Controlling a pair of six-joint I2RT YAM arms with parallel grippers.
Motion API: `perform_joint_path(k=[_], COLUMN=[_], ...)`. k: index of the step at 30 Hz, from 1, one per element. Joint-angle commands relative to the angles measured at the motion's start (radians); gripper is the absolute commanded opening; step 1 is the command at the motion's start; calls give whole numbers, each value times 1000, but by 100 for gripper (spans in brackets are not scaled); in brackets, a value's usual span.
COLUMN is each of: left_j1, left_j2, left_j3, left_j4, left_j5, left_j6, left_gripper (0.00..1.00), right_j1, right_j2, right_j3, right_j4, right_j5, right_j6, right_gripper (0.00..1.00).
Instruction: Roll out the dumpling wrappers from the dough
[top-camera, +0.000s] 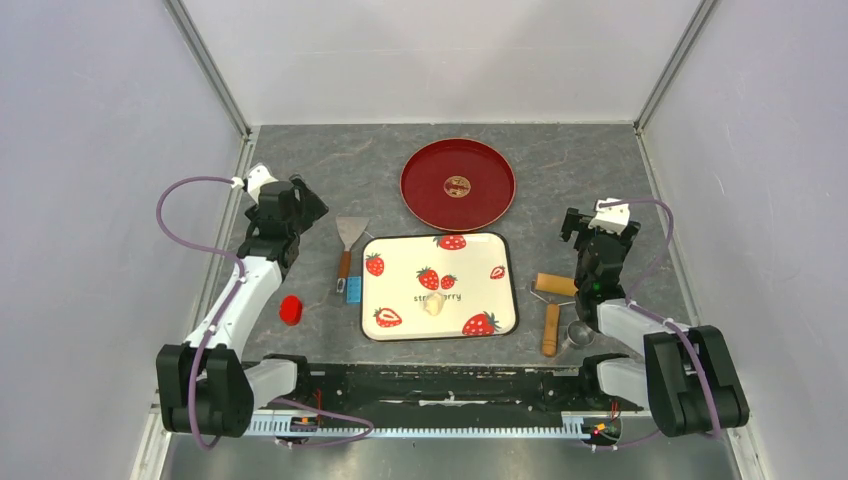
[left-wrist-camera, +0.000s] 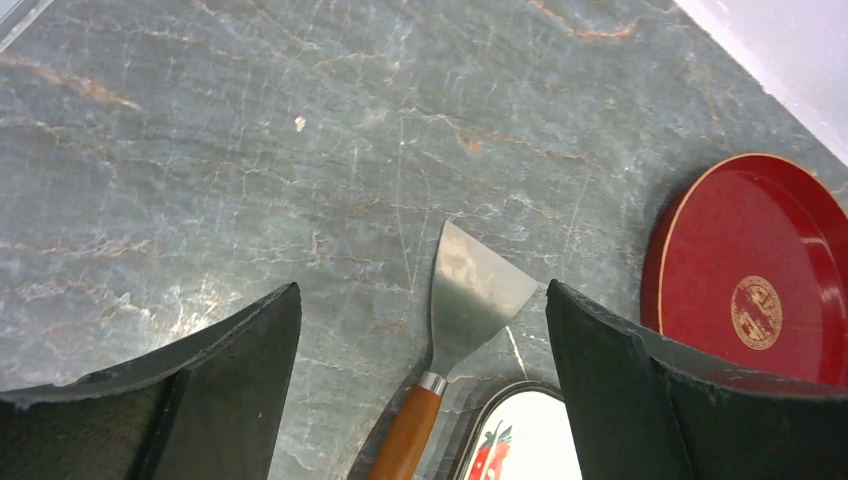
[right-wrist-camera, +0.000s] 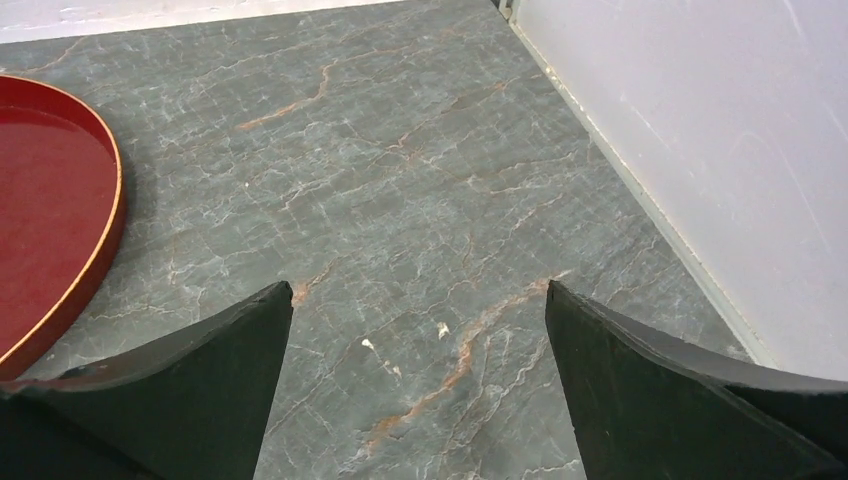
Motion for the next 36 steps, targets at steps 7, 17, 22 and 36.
perform_joint_path(k=[7, 17, 22, 36], left_j1=[4, 3, -14, -308], left_j2=[-67, 11, 166, 530], left_j3=[18, 66, 135, 495], left_j4=[-43, -43, -72, -269], left_j5=[-82, 261, 511, 682], left_j6=[-32, -53, -108, 3], left_gripper=[99, 100, 98, 93], right_j1=[2, 3, 3, 3], right_j2=[-58, 29, 26, -59], right_j3=[168, 406, 435, 389], right_j4=[-367, -928, -1023, -1023], right_j5=[83, 173, 60, -314], right_j6=[233, 380, 357, 322], right_gripper=[98, 98, 98, 98])
